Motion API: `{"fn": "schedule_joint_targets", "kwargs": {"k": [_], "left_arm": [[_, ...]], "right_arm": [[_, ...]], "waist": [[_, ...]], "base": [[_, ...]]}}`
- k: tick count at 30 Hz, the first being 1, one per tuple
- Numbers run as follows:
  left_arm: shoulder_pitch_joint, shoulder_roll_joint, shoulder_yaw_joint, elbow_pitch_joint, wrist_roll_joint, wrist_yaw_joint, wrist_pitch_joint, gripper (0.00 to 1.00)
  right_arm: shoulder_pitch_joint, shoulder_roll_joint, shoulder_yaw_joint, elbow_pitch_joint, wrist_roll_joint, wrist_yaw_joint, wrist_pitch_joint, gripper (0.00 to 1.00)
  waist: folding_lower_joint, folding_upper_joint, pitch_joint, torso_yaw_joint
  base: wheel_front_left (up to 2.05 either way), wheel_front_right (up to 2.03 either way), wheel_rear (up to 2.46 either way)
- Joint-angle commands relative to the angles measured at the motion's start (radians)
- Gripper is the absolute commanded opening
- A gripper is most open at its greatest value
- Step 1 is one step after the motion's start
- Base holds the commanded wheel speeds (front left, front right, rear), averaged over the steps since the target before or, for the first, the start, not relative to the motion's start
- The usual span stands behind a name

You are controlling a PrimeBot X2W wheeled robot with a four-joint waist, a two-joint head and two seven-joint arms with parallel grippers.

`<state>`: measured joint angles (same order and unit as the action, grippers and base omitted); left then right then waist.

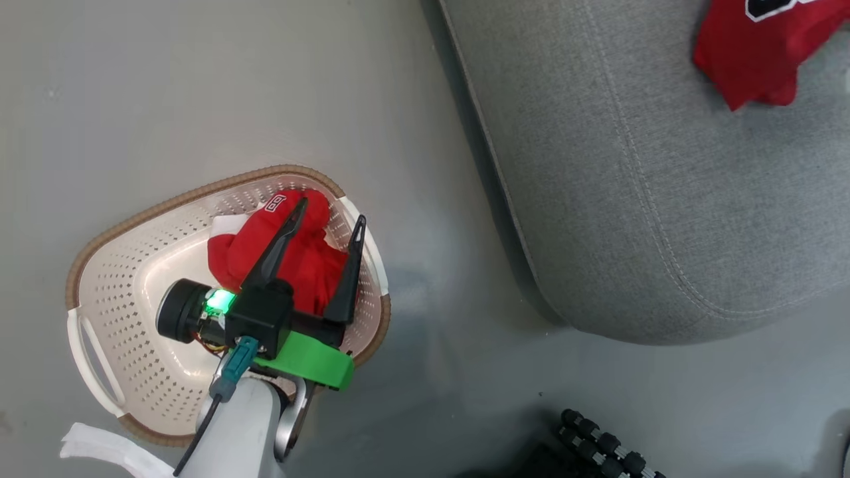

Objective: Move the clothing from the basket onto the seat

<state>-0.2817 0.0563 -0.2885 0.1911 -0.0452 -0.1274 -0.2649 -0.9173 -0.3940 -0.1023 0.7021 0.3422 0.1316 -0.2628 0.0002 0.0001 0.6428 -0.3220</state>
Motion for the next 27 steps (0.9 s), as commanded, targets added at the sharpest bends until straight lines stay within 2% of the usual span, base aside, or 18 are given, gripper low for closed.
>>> {"fn": "schedule_joint_targets", "kwargs": {"k": [1, 5, 11, 12, 21, 27], "left_arm": [[-0.005, 0.004, 0.005, -0.007, -0.003, -0.004, 0.001, 1.0], [0.009, 0.001, 0.015, 0.004, -0.025, -0.004, 0.001, 1.0], [0.008, -0.003, 0.024, 0.009, -0.043, -0.004, 0.001, 1.0], [0.009, -0.004, 0.024, 0.009, -0.045, -0.004, 0.001, 1.0], [0.031, -0.004, 0.009, 0.02, -0.078, -0.004, 0.001, 1.0], [0.062, -0.004, 0.012, 0.021, -0.133, 0.009, 0.001, 1.0]], "right_arm": [[-0.017, -0.007, 0.025, 0.028, 0.012, -0.002, -0.003, 0.0], [-0.013, -0.019, 0.144, 0.145, 0.042, -0.002, -0.003, 0.0], [-0.041, -0.03, 0.261, 0.312, 0.13, -0.002, -0.003, 0.0], [-0.046, -0.039, 0.266, 0.318, 0.143, -0.002, -0.003, 1.0], [0.009, -0.082, 0.332, 0.329, 0.225, -0.002, -0.003, 1.0], [0.092, -0.124, 0.35, 0.207, 0.247, -0.002, -0.003, 1.0]], "waist": [[-0.0002, -0.0001, 0.025, 0.026], [-0.0002, -0.0001, 0.024, 0.032], [-0.0002, -0.0001, -0.001, 0.037], [-0.0002, -0.0001, -0.006, 0.037], [-0.0002, -0.0001, -0.101, 0.033], [-0.0002, -0.0001, -0.222, 0.039]], "base": [[0.0, 0.0, 0.0], [0.0, 0.0, 0.0], [0.0, 0.0, 0.0], [0.0, 0.0, 0.0], [0.0, 0.0, 0.0], [0.0, 0.0, 0.0]]}}
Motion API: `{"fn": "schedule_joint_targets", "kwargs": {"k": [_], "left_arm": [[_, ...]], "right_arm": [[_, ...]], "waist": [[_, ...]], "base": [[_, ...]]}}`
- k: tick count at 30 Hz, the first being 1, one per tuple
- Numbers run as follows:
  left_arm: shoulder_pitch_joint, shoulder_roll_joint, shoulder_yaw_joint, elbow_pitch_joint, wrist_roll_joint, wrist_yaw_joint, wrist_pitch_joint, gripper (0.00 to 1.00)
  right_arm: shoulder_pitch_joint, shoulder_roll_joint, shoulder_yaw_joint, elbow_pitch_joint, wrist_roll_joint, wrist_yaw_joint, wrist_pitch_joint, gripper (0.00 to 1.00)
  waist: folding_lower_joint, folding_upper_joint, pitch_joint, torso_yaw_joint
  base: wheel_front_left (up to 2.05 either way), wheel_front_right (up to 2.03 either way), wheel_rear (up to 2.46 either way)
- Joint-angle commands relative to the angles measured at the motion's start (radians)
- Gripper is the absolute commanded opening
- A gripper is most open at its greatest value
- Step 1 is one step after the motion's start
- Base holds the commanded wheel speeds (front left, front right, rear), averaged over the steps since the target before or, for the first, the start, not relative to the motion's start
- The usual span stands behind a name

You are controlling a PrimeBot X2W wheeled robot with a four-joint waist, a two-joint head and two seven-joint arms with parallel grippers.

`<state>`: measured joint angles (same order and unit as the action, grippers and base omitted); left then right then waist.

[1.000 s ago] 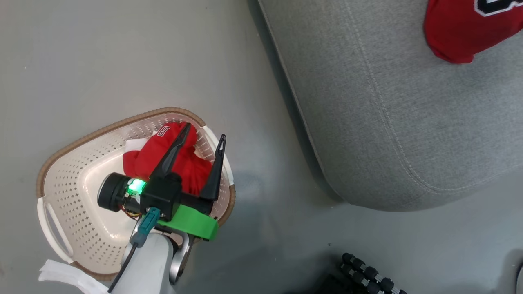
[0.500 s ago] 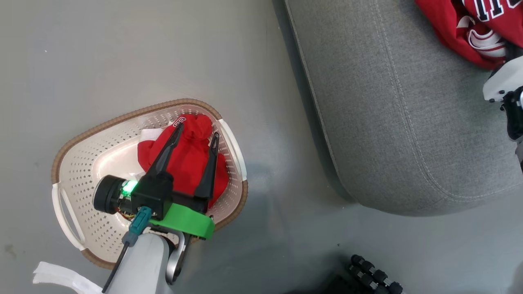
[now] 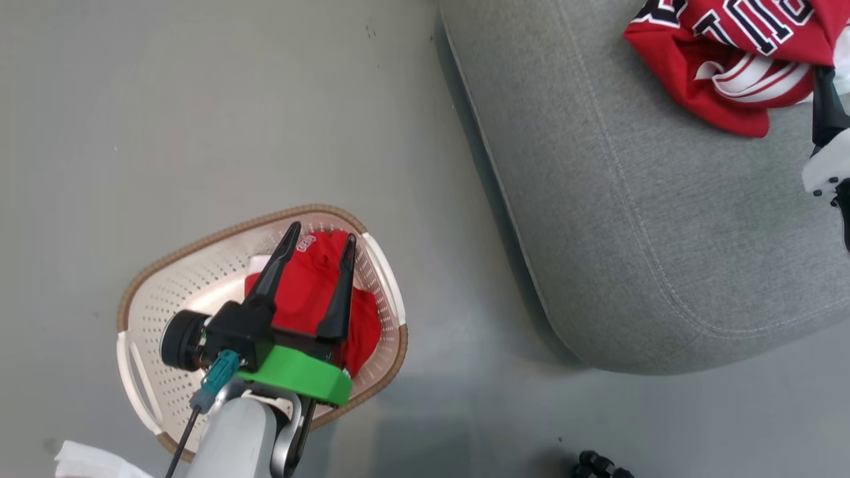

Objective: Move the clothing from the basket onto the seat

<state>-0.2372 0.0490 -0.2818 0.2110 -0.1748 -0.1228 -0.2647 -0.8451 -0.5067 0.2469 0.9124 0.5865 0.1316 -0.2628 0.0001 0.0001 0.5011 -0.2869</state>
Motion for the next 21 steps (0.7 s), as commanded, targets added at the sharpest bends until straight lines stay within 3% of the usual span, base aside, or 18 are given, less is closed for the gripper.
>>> {"fn": "schedule_joint_targets", "kwargs": {"k": [1, 10, 21], "left_arm": [[0.024, 0.003, 0.007, -0.002, -0.019, 0.01, 0.001, 1.0], [0.107, 0.002, 0.072, -0.034, -0.124, 0.056, 0.001, 1.0], [0.215, 0.003, 0.144, -0.054, -0.169, 0.086, 0.001, 1.0]], "right_arm": [[0.039, -0.022, 0.004, -0.034, 0.001, -0.002, -0.003, 1.0], [0.213, -0.072, 0.001, -0.341, -0.026, -0.002, -0.003, 1.0], [0.488, 0.024, -0.039, -0.734, -0.083, -0.002, -0.003, 1.0]], "waist": [[-0.0001, -0.0001, -0.103, 0.005], [-0.0001, -0.0001, -0.292, 0.033], [-0.0001, -0.0001, -0.447, 0.113]], "base": [[0.0, 0.0, 0.0], [0.0, 0.0, 0.0], [0.0, 0.0, 0.0]]}}
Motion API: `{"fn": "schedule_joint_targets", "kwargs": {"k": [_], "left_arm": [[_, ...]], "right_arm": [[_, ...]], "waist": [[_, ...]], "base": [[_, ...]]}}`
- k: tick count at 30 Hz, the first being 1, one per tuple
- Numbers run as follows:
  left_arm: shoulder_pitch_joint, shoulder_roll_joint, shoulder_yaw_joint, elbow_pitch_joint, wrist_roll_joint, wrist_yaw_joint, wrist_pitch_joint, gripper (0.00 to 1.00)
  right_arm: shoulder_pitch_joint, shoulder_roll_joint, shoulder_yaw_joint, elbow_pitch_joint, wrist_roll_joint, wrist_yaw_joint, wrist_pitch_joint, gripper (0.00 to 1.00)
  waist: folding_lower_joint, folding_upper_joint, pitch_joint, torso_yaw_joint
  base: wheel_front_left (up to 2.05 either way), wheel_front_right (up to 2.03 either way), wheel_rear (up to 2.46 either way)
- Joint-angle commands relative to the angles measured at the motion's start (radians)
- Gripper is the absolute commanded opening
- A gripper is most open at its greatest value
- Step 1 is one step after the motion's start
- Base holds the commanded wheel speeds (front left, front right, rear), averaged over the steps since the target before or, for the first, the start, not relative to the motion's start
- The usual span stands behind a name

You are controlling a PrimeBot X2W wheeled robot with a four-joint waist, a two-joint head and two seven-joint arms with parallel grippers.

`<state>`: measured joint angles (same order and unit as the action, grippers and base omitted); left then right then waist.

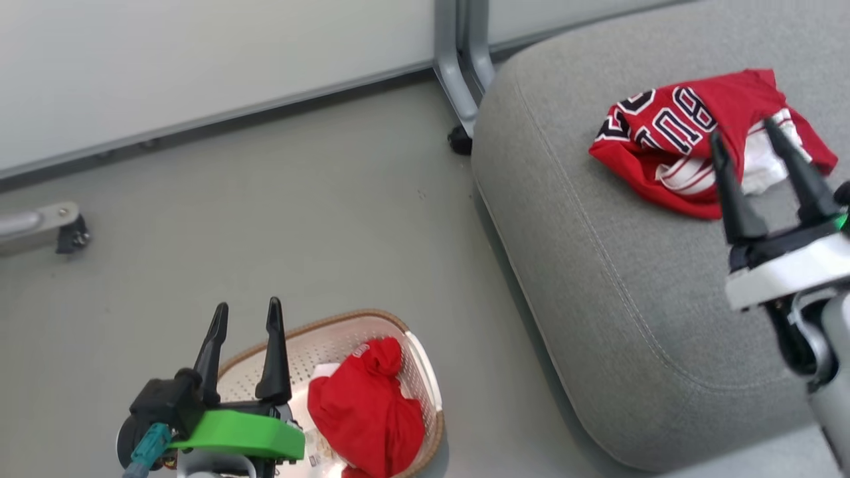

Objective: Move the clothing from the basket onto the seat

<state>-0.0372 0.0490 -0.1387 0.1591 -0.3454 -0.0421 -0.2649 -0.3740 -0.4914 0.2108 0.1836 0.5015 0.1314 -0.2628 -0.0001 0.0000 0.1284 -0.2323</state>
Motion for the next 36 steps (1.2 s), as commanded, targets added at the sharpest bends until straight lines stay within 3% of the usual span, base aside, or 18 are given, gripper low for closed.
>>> {"fn": "schedule_joint_targets", "kwargs": {"k": [1, 7, 11, 18, 36], "left_arm": [[0.022, 0.003, 0.008, -0.003, 0.0, 0.011, 0.001, 1.0], [0.052, 0.003, 0.028, -0.002, -0.021, 0.02, 0.001, 1.0], [0.074, 0.003, 0.038, -0.002, -0.023, 0.026, 0.001, 1.0], [0.098, 0.003, 0.045, 0.022, -0.009, 0.015, 0.001, 1.0], [0.107, 0.003, 0.04, 0.032, -0.018, 0.011, 0.001, 1.0]], "right_arm": [[0.054, 0.028, -0.012, -0.032, 0.005, -0.001, -0.003, 1.0], [0.207, 0.112, -0.042, -0.125, -0.086, -0.001, -0.003, 1.0], [0.286, 0.207, -0.092, -0.17, -0.144, -0.001, -0.003, 1.0], [0.38, 0.302, -0.118, -0.152, -0.227, -0.001, -0.003, 1.0], [0.391, 0.323, -0.127, -0.136, -0.251, -0.001, -0.003, 1.0]], "waist": [[0.0001, 0.0, -0.083, 0.068], [0.0001, 0.0, -0.12, 0.116], [0.0001, 0.0, -0.138, 0.136], [0.0001, 0.0, -0.156, 0.157], [0.0001, 0.0, -0.158, 0.157]], "base": [[0.0, 0.0, 0.0], [0.0, 0.0, 0.0], [0.0, 0.0, 0.0], [0.0, 0.0, 0.0], [0.0, 0.0, 0.0]]}}
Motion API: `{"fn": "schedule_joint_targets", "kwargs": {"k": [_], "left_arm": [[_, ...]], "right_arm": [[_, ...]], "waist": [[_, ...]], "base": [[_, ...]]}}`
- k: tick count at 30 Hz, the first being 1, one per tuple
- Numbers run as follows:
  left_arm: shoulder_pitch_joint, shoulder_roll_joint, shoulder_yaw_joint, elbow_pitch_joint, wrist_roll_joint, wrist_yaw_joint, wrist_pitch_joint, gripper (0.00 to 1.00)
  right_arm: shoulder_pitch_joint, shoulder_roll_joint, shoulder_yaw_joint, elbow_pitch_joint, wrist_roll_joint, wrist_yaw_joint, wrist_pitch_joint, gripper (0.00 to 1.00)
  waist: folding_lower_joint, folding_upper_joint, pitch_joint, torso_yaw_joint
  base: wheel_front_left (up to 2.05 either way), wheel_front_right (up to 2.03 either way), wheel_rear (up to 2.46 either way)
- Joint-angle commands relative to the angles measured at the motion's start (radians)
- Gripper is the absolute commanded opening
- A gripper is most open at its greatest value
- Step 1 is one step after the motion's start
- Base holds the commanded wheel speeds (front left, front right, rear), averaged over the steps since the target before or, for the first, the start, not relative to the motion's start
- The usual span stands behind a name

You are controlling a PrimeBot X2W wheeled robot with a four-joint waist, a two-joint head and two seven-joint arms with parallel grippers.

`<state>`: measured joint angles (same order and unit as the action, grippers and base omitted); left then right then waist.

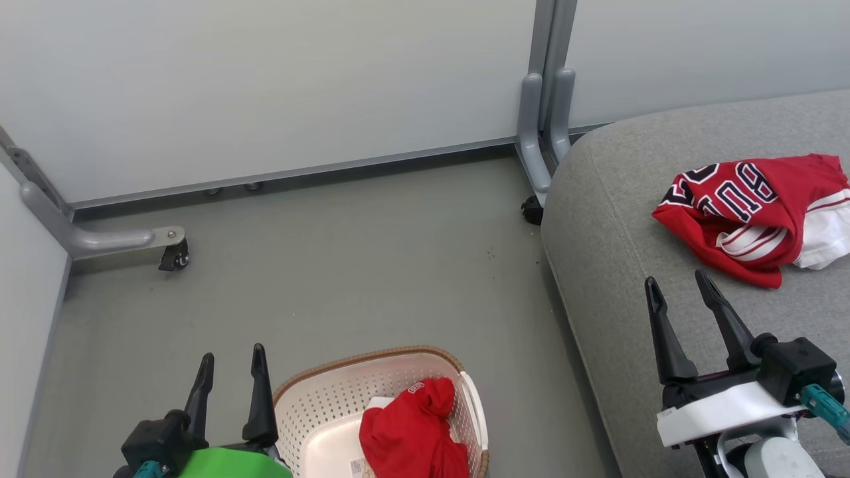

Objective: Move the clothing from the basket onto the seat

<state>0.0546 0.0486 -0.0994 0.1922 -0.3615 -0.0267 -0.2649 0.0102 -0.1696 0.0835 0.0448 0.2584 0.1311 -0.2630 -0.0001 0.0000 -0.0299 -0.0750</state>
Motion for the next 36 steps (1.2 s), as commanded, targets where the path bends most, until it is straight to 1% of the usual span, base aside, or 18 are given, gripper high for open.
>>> {"fn": "schedule_joint_targets", "kwargs": {"k": [1, 9, 12, 14, 17, 19, 22, 24, 28, 30, 32, 33, 34, 36], "left_arm": [[0.016, 0.004, 0.0, 0.0, -0.002, -0.004, 0.001, 1.0], [0.006, 0.004, -0.006, 0.011, 0.003, 0.0, 0.001, 1.0], [-0.007, 0.003, -0.02, 0.025, 0.029, 0.002, 0.001, 1.0], [-0.017, 0.004, -0.026, 0.041, 0.041, 0.011, 0.001, 1.0], [-0.061, 0.003, -0.049, 0.076, 0.067, 0.018, 0.001, 1.0], [-0.091, 0.004, -0.071, 0.12, 0.106, 0.019, 0.001, 1.0], [-0.163, 0.005, -0.097, 0.217, 0.176, 0.043, 0.001, 1.0], [-0.215, 0.004, -0.114, 0.288, 0.197, 0.049, 0.001, 1.0], [-0.328, 0.012, -0.144, 0.429, 0.264, 0.036, 0.001, 1.0], [-0.387, 0.031, -0.16, 0.496, 0.303, 0.04, 0.001, 1.0], [-0.444, 0.035, -0.175, 0.574, 0.327, 0.043, 0.001, 1.0], [-0.475, 0.037, -0.18, 0.611, 0.336, 0.04, 0.001, 1.0], [-0.548, 0.038, -0.19, 0.693, 0.348, 0.032, 0.001, 1.0], [-0.618, 0.04, -0.191, 0.765, 0.339, 0.019, 0.0, 1.0]], "right_arm": [[0.007, 0.002, 0.0, 0.002, -0.007, -0.001, -0.003, 1.0], [0.01, 0.006, -0.004, -0.014, -0.014, -0.001, -0.003, 1.0], [-0.001, 0.004, -0.009, -0.021, -0.017, -0.001, -0.003, 1.0], [-0.013, 0.004, -0.012, -0.028, -0.016, -0.001, -0.003, 1.0], [-0.041, 0.001, -0.003, -0.047, -0.015, -0.001, -0.003, 1.0], [-0.063, -0.006, 0.0, -0.055, -0.014, -0.001, -0.003, 1.0], [-0.109, -0.006, -0.006, -0.07, -0.002, -0.001, -0.003, 1.0], [-0.135, -0.006, -0.004, -0.078, 0.004, -0.001, -0.003, 1.0], [-0.191, 0.005, -0.007, -0.088, 0.016, -0.001, -0.003, 1.0], [-0.217, 0.015, -0.004, -0.094, 0.021, -0.001, -0.003, 1.0], [-0.235, 0.02, 0.003, -0.095, 0.024, -0.001, -0.003, 1.0], [-0.243, 0.021, 0.008, -0.097, 0.027, -0.001, -0.003, 1.0], [-0.26, 0.024, 0.021, -0.1, 0.035, -0.001, -0.003, 1.0], [-0.277, 0.023, 0.034, -0.107, 0.036, -0.001, -0.003, 1.0]], "waist": [[0.0001, 0.0, 0.001, 0.0], [0.0001, 0.0, 0.025, -0.004], [0.0001, 0.0, 0.052, -0.013], [0.0001, 0.0, 0.082, -0.023], [0.0001, 0.0, 0.167, -0.039], [0.0001, 0.0, 0.23, -0.05], [0.0001, 0.0, 0.331, -0.071], [0.0001, 0.0, 0.391, -0.086], [0.0001, 0.0, 0.501, -0.122], [0.0001, 0.0, 0.553, -0.143], [0.0001, 0.0, 0.599, -0.161], [0.0001, 0.0, 0.621, -0.169], [0.0001, 0.0, 0.665, -0.184], [0.0001, 0.0, 0.707, -0.203]], "base": [[0.0, 0.0, 0.0], [0.0, 0.0, 0.0], [0.0, 0.0, 0.0], [0.0, 0.0, 0.0], [0.0, 0.0, 0.0], [0.0, 0.0, 0.0], [0.0, 0.0, 0.0], [0.0, 0.0, 0.0], [0.0, 0.0, 0.0], [0.0, 0.0, 0.0], [0.0, 0.0, 0.0], [0.0, 0.0, 0.0], [0.0, 0.0, 0.0], [0.0, 0.0, 0.0]]}}
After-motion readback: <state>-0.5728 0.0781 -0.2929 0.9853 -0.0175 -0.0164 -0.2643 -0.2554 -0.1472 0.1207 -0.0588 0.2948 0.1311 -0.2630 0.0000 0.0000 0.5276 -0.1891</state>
